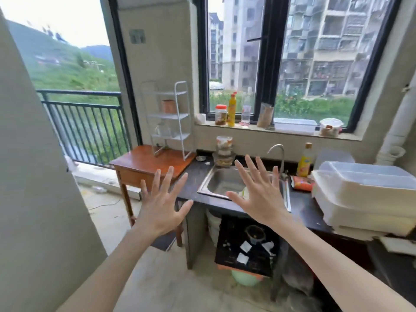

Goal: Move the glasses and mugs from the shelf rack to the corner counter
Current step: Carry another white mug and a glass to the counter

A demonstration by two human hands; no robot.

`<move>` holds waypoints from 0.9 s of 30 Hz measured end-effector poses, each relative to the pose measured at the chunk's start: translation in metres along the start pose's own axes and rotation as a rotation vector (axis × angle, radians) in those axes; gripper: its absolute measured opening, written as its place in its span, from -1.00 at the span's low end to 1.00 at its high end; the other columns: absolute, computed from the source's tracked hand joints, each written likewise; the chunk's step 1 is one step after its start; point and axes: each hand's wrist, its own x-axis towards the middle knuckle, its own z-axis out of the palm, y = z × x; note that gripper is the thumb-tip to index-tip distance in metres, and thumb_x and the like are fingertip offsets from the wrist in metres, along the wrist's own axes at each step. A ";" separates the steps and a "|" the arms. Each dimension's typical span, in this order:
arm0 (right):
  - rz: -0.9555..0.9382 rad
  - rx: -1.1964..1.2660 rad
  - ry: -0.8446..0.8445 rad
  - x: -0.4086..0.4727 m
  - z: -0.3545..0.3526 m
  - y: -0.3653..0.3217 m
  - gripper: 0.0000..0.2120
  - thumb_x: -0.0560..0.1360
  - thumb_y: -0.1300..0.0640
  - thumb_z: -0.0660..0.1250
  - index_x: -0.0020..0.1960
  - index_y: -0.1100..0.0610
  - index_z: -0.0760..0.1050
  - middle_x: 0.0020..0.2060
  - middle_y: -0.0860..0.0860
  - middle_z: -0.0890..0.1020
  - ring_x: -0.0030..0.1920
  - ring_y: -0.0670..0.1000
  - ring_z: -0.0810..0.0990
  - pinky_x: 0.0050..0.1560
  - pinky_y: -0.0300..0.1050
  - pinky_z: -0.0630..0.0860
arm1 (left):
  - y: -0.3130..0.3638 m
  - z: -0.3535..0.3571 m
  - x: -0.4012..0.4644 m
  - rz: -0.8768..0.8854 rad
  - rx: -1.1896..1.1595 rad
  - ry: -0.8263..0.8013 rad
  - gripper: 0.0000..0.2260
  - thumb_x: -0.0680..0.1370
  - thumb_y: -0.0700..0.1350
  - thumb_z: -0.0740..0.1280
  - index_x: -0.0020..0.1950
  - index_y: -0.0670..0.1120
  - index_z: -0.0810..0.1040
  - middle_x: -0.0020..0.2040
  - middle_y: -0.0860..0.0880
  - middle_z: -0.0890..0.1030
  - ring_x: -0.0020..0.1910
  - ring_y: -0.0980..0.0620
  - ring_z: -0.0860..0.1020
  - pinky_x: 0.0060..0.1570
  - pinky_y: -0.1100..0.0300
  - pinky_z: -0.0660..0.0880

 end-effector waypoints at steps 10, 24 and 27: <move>-0.094 0.113 -0.034 0.116 0.099 -0.129 -0.25 0.44 -0.39 -0.01 0.50 -0.14 -0.19 0.54 -0.03 -0.09 0.51 0.02 -0.24 0.39 0.18 -0.37 | -0.159 0.009 0.022 -0.181 -0.006 -0.146 -0.43 0.53 0.28 0.02 0.49 0.25 -0.11 0.56 0.04 -0.22 0.51 -0.05 -0.28 0.40 -0.19 -0.29; -0.090 0.184 -0.057 0.346 0.241 -0.138 -0.27 0.45 -0.37 -0.01 0.51 -0.11 -0.11 0.54 -0.01 -0.03 0.52 0.03 -0.19 0.43 0.17 -0.29 | -0.311 0.083 0.221 -0.215 0.042 -0.159 -0.43 0.52 0.29 0.01 0.50 0.22 -0.04 0.57 0.00 -0.09 0.52 -0.06 -0.22 0.44 -0.21 -0.23; -0.084 0.203 -0.059 0.398 0.265 -0.140 -0.28 0.46 -0.36 0.02 0.51 -0.08 -0.08 0.54 -0.02 -0.01 0.52 0.01 -0.18 0.45 0.15 -0.27 | -0.342 0.093 0.269 -0.211 0.044 -0.128 -0.43 0.52 0.29 0.02 0.50 0.20 -0.02 0.57 0.01 -0.07 0.53 -0.06 -0.19 0.45 -0.20 -0.20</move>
